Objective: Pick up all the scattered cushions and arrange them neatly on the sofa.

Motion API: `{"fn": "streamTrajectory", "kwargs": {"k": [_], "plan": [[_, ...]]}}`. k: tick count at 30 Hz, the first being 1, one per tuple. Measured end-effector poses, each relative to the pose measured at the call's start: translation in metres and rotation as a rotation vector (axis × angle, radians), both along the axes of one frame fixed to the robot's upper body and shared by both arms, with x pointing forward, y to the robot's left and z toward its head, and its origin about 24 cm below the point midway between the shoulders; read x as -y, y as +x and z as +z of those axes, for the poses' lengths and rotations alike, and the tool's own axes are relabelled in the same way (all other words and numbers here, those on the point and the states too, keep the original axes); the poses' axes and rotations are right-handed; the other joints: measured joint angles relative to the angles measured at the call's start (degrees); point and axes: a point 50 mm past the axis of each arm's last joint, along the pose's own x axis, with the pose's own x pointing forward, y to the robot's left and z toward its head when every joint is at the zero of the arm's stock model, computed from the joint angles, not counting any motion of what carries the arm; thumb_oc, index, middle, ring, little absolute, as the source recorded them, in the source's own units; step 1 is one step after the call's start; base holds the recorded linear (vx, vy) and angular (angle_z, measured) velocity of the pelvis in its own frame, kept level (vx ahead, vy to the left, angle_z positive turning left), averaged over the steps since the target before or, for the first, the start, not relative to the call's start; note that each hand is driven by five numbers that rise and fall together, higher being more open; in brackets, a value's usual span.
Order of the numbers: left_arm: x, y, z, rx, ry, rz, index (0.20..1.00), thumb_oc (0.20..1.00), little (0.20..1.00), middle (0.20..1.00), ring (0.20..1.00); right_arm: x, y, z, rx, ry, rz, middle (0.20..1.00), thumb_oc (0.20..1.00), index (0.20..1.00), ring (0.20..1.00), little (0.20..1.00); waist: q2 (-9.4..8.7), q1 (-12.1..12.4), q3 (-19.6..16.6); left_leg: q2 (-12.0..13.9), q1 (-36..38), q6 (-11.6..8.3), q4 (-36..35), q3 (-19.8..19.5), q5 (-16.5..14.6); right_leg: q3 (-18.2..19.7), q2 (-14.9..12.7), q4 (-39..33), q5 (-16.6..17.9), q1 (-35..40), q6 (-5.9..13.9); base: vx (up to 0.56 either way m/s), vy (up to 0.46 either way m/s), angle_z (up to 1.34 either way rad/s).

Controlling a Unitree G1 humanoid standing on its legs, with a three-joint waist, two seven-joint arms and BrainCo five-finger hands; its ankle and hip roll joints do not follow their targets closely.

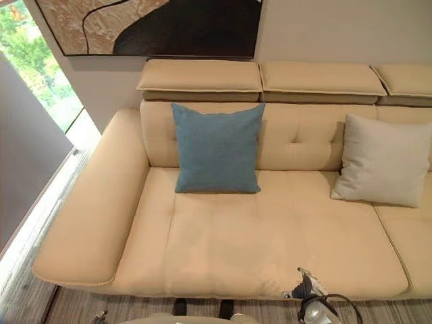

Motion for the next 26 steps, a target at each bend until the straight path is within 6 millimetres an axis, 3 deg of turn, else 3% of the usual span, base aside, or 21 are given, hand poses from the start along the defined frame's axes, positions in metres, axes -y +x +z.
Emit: {"fn": "streamTrajectory", "kwargs": {"k": [1, 2, 3, 4, 5, 7, 10, 11, 15, 16, 17, 19, 21, 22, 23, 26], "plan": [[0.003, 0.011, 0.002, 0.032, -0.002, -0.026, 1.000, 1.000, 1.000, 1.000, 1.000, -0.001, 0.002, 0.000, 0.004, 0.003, 0.003, 1.000, 1.000, 1.000, 1.000, 1.000, -0.12, 0.33, 1.29, 0.18, -0.94, -0.42, 1.38, -0.53, -0.26, -0.64, 0.14, 0.02, -0.10, -0.24, -0.17, -0.22, -0.021, 0.30], [0.003, 0.018, 0.003, 0.049, 0.002, -0.044, 1.000, 1.000, 1.000, 1.000, 1.000, -0.003, 0.007, 0.001, 0.015, 0.004, 0.008, 1.000, 1.000, 1.000, 1.000, 1.000, -0.60, 0.43, 2.24, 0.12, -1.81, -1.65, 3.05, -0.60, 0.17, -1.11, 0.04, 0.00, 0.42, -0.94, -2.48, -0.23, 0.006, 0.12], [0.001, 0.027, 0.005, 0.058, 0.009, -0.053, 1.000, 1.000, 1.000, 1.000, 1.000, -0.008, 0.015, 0.001, 0.023, 0.009, 0.028, 1.000, 1.000, 1.000, 1.000, 1.000, -2.55, 0.19, 3.43, -1.12, -4.15, -2.19, 8.54, -0.61, -2.11, -1.65, -1.52, -0.31, 1.11, -1.57, -6.01, -0.14, 0.038, -0.03], [0.000, 0.029, 0.005, 0.049, 0.012, -0.049, 1.000, 1.000, 1.000, 1.000, 1.000, -0.016, 0.020, 0.001, 0.031, 0.024, 0.046, 1.000, 1.000, 1.000, 1.000, 1.000, -4.53, 0.04, 4.42, -2.28, -4.91, -2.42, 14.45, -0.23, -4.40, -1.65, -3.34, -0.32, 1.41, -1.42, -6.00, -0.17, 0.110, 0.05], [0.001, 0.030, 0.005, 0.054, 0.009, -0.046, 1.000, 1.000, 1.000, 1.000, 1.000, -0.018, 0.020, 0.000, 0.033, 0.030, 0.051, 1.000, 1.000, 1.000, 1.000, 1.000, -5.07, -0.42, 4.63, -2.00, -4.31, -2.79, 16.74, 0.06, -5.42, -1.75, -4.08, -0.32, 1.20, -1.35, -5.62, -0.13, 0.134, 0.19], [0.004, 0.034, 0.005, 0.064, 0.000, -0.050, 1.000, 1.000, 1.000, 1.000, 1.000, -0.015, 0.020, 0.000, 0.014, 0.017, 0.031, 1.000, 1.000, 1.000, 1.000, 1.000, -3.32, -2.56, 4.21, 0.14, 1.17, -3.57, 17.55, 0.11, -9.06, -2.32, -4.42, -0.03, 2.54, -1.66, -4.34, -0.10, 0.158, 0.31], [0.019, 0.045, 0.004, 0.085, -0.029, -0.081, 1.000, 1.000, 1.000, 1.000, 1.000, 0.012, 0.020, 0.008, 0.006, -0.038, -0.031, 1.000, 1.000, 1.000, 1.000, 1.000, 2.08, -4.01, 2.48, 0.99, 9.12, -2.48, 1.97, 0.61, -9.10, -3.32, -4.60, 1.57, 3.83, -3.69, -1.90, -0.13, 0.193, 0.27], [0.019, 0.047, 0.004, 0.088, -0.027, -0.090, 1.000, 1.000, 1.000, 1.000, 1.000, 0.013, 0.028, 0.011, 0.030, -0.035, -0.052, 1.000, 1.000, 1.000, 1.000, 1.000, 2.50, -3.89, 2.45, 0.27, 10.05, -0.84, -0.47, 0.49, -8.40, -2.94, -5.68, 2.59, 4.34, -4.78, -0.70, -0.23, 0.212, -0.02], [0.016, 0.039, 0.003, 0.058, -0.019, -0.084, 1.000, 1.000, 1.000, 1.000, 1.000, 0.008, 0.027, 0.007, 0.025, 0.027, -0.174, 1.000, 1.000, 1.000, 1.000, 1.000, -1.12, -2.82, 2.73, -7.71, 8.36, 3.52, -0.11, 1.73, -6.28, 0.65, -12.69, 3.61, 7.70, -8.65, 4.55, -0.28, 0.186, -0.20], [0.006, 0.029, 0.002, 0.012, -0.001, -0.076, 1.000, 1.000, 1.000, 1.000, 1.000, 0.001, 0.020, 0.001, -0.012, 0.054, -0.208, 1.000, 1.000, 1.000, 1.000, 1.000, -3.68, -2.74, 3.75, -10.74, 5.93, 5.58, 2.85, 3.25, -6.17, 2.97, -15.39, 3.84, 6.80, -10.62, 7.10, -0.42, 0.139, -0.50], [0.001, 0.032, 0.004, 0.013, 0.011, -0.089, 1.000, 1.000, 1.000, 1.000, 1.000, 0.001, 0.019, 0.000, -0.027, 0.056, -0.219, 1.000, 1.000, 1.000, 1.000, 1.000, -2.48, -1.77, 4.61, -9.00, 4.05, 7.14, 2.99, 5.38, -5.01, 2.56, -14.75, 7.95, 5.09, -12.85, 10.08, -0.26, 0.056, -0.52], [-0.006, 0.039, 0.007, 0.015, 0.036, -0.141, 1.000, 1.000, 1.000, 1.000, 1.000, 0.002, 0.018, -0.001, -0.069, 0.049, -0.207, 1.000, 1.000, 1.000, 1.000, 1.000, -1.37, -1.07, 5.37, -6.74, 3.33, 7.78, 2.54, 6.83, -4.12, 2.71, -12.55, 20.94, 0.07, -15.02, 10.10, -0.14, -0.013, -0.39], [-0.014, 0.036, 0.009, -0.005, 0.055, -0.167, 1.000, 1.000, 1.000, 1.000, 1.000, 0.005, 0.016, -0.001, -0.083, 0.044, -0.212, 1.000, 1.000, 1.000, 1.000, 1.000, -1.65, -0.36, 5.07, -6.14, 3.29, 7.85, 1.50, 7.40, -2.90, 2.93, -11.81, 27.05, -5.80, -11.50, 9.39, -0.04, -0.127, -0.22], [-0.017, 0.036, 0.010, -0.002, 0.060, -0.163, 1.000, 1.000, 1.000, 1.000, 1.000, 0.008, 0.015, -0.001, -0.088, 0.041, -0.227, 1.000, 1.000, 1.000, 1.000, 1.000, -1.59, 1.14, 4.60, -5.77, 3.32, 7.47, 0.69, 7.52, -2.78, 2.75, -11.09, 26.30, -8.81, -9.20, 9.62, 0.00, -0.113, -0.43], [-0.019, 0.037, 0.011, 0.002, 0.064, -0.152, 1.000, 1.000, 1.000, 1.000, 1.000, 0.010, 0.018, 0.001, -0.068, 0.054, -0.263, 1.000, 1.000, 1.000, 1.000, 1.000, -2.65, 1.78, 3.49, -5.82, 3.19, 6.02, -0.81, 7.72, -2.22, 2.76, -10.53, 17.61, -9.55, -4.27, 9.45, 0.02, -0.133, -0.31], [-0.008, 0.025, 0.004, -0.024, 0.029, -0.139, 1.000, 1.000, 1.000, 1.000, 1.000, 0.005, 0.014, -0.002, -0.069, 0.053, -0.247, 1.000, 1.000, 1.000, 1.000, 1.000, -1.78, 1.14, 1.71, -4.56, 3.14, 3.77, -1.51, 6.20, -0.87, 1.95, -7.67, 5.39, -5.85, 1.58, 6.66, 0.01, -0.072, 0.12]]}}
